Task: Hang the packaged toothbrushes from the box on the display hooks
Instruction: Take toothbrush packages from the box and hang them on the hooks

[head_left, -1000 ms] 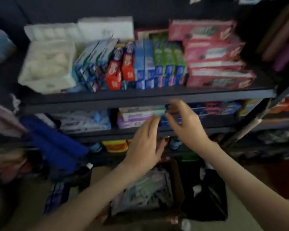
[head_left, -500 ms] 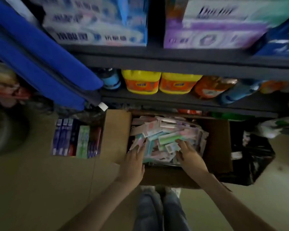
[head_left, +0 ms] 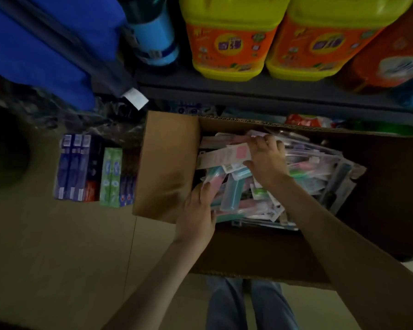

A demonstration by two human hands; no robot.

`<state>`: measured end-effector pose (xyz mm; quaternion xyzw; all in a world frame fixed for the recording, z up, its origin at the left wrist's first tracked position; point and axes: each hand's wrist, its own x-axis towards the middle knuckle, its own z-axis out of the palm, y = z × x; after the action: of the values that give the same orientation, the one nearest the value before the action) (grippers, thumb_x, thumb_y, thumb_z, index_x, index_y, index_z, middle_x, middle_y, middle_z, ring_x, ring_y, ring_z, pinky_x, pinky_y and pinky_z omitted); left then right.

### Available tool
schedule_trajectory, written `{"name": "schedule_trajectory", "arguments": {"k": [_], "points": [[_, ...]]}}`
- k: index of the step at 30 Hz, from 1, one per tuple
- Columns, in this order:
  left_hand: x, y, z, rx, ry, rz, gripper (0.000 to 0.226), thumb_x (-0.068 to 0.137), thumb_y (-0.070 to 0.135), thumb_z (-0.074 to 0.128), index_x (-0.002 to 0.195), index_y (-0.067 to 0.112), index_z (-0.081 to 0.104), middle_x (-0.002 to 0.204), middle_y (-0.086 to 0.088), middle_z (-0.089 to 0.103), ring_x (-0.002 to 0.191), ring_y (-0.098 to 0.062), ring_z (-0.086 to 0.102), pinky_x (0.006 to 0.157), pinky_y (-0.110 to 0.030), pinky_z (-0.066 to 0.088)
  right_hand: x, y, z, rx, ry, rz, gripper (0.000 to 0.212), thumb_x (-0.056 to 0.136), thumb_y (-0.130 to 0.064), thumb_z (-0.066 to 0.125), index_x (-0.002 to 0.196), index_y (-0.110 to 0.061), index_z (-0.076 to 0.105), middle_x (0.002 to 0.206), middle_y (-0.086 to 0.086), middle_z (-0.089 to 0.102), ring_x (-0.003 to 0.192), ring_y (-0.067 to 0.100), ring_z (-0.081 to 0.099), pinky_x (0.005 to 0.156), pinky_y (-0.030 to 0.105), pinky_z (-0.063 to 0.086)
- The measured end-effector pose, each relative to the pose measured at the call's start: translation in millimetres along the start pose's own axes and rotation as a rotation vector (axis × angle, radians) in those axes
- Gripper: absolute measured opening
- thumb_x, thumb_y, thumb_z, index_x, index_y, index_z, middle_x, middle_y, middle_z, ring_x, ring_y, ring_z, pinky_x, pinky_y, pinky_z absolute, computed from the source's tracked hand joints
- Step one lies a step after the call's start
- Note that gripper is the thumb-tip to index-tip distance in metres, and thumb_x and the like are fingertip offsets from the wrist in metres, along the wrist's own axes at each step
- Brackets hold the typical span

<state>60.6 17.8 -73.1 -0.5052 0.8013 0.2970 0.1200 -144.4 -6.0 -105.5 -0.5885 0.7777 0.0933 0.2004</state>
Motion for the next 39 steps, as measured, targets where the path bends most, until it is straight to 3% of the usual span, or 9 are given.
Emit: {"name": "schedule_trajectory", "arguments": {"k": [3, 6, 11, 15, 20, 25, 29, 33, 39], "points": [[-4.9, -3.8, -4.7, -0.010, 0.067, 0.021, 0.061, 0.095, 0.026, 0.057, 0.147, 0.017, 0.027, 0.146, -0.003, 0.038, 0.128, -0.015, 0.045, 0.097, -0.024, 0.044, -9.0, 5.8, -8.6, 0.018, -0.032, 0.002, 0.056, 0.091, -0.046, 0.054, 0.138, -0.016, 0.046, 0.135, 0.010, 0.046, 0.126, 0.031, 0.033, 0.103, 0.041, 0.027], [-5.0, 0.8, -11.0, -0.039, 0.125, 0.065, 0.059, 0.089, 0.019, 0.065, 0.141, 0.011, 0.040, 0.138, -0.008, 0.049, 0.120, -0.019, 0.053, 0.092, -0.027, 0.048, -27.9, 12.0, -26.6, 0.423, -0.024, 0.104, 0.032, 0.095, -0.036, 0.052, 0.111, -0.012, 0.067, 0.114, 0.014, 0.058, 0.117, 0.032, 0.043, 0.098, 0.036, 0.033], [6.3, 17.7, -14.7, 0.071, 0.227, 0.168, 0.078, 0.070, 0.019, 0.082, 0.136, 0.008, 0.042, 0.132, -0.016, 0.055, 0.114, -0.030, 0.060, 0.089, -0.040, 0.055, -62.2, 24.2, -48.8, 0.665, -0.054, 0.187, 0.029, 0.099, -0.019, 0.047, 0.081, 0.002, 0.056, 0.069, 0.012, 0.050, 0.068, 0.029, 0.050, 0.058, 0.023, 0.035], [20.5, 26.5, -18.7, 0.160, 0.205, 0.124, 0.085, 0.071, 0.030, 0.080, 0.140, 0.002, 0.038, 0.137, -0.024, 0.048, 0.124, -0.039, 0.051, 0.098, -0.052, 0.048, -77.1, 33.2, -60.4, 0.948, -0.117, 0.202, 0.030, 0.099, -0.022, 0.049, 0.086, 0.001, 0.062, 0.085, 0.023, 0.063, 0.078, 0.034, 0.059, 0.076, 0.041, 0.050], [22.1, 19.7, -13.7, 0.217, 0.067, 0.236, 0.070, 0.086, 0.034, 0.069, 0.142, 0.005, 0.039, 0.139, -0.015, 0.049, 0.129, -0.029, 0.047, 0.110, -0.046, 0.037, -76.9, 44.0, -48.3, 1.374, -0.173, 0.293, 0.025, 0.097, -0.018, 0.053, 0.076, -0.018, 0.066, 0.071, -0.001, 0.061, 0.071, 0.019, 0.055, 0.071, 0.031, 0.046], [26.9, 17.8, -6.6, 0.332, 0.057, 0.220, 0.079, 0.089, 0.035, 0.064, 0.151, 0.007, 0.023, 0.152, -0.015, 0.031, 0.142, -0.030, 0.027, 0.117, -0.049, 0.015, -78.5, 55.8, -11.6, 1.605, -0.261, 0.358, 0.028, 0.095, -0.012, 0.054, 0.070, -0.015, 0.066, 0.067, 0.002, 0.057, 0.067, 0.019, 0.052, 0.069, 0.034, 0.042], [34.7, 15.4, -3.4, 0.296, -0.025, 0.206, 0.063, 0.093, 0.034, 0.057, 0.146, 0.014, 0.030, 0.141, -0.006, 0.042, 0.129, -0.022, 0.041, 0.109, -0.034, 0.030, -81.5, 68.7, 12.3, 1.501, -0.362, 0.349, 0.021, 0.095, -0.028, 0.056, 0.086, -0.014, 0.068, 0.080, 0.006, 0.062, 0.077, 0.023, 0.057, 0.076, 0.032, 0.047], [33.0, 11.4, 2.4, 0.185, -0.044, 0.045, 0.061, 0.090, 0.043, 0.060, 0.139, 0.015, 0.037, 0.132, -0.007, 0.048, 0.117, -0.020, 0.047, 0.087, -0.025, 0.039, -84.3, 71.9, 37.4, 1.269, -0.180, 0.385, 0.026, 0.096, -0.036, 0.053, 0.110, -0.017, 0.064, 0.109, 0.000, 0.064, 0.099, 0.015, 0.058, 0.081, 0.027, 0.046], [32.2, 6.2, 12.6, 0.091, -0.076, -0.175, 0.069, 0.084, 0.050, 0.067, 0.133, 0.011, 0.039, 0.128, -0.009, 0.050, 0.118, -0.024, 0.049, 0.091, -0.033, 0.045, -61.9, 76.7, 73.4, 0.258, -0.374, 0.081, 0.068, 0.090, -0.007, 0.060, 0.148, -0.014, 0.025, 0.153, 0.009, 0.024, 0.134, 0.029, 0.025, 0.110, 0.040, 0.028]]}}
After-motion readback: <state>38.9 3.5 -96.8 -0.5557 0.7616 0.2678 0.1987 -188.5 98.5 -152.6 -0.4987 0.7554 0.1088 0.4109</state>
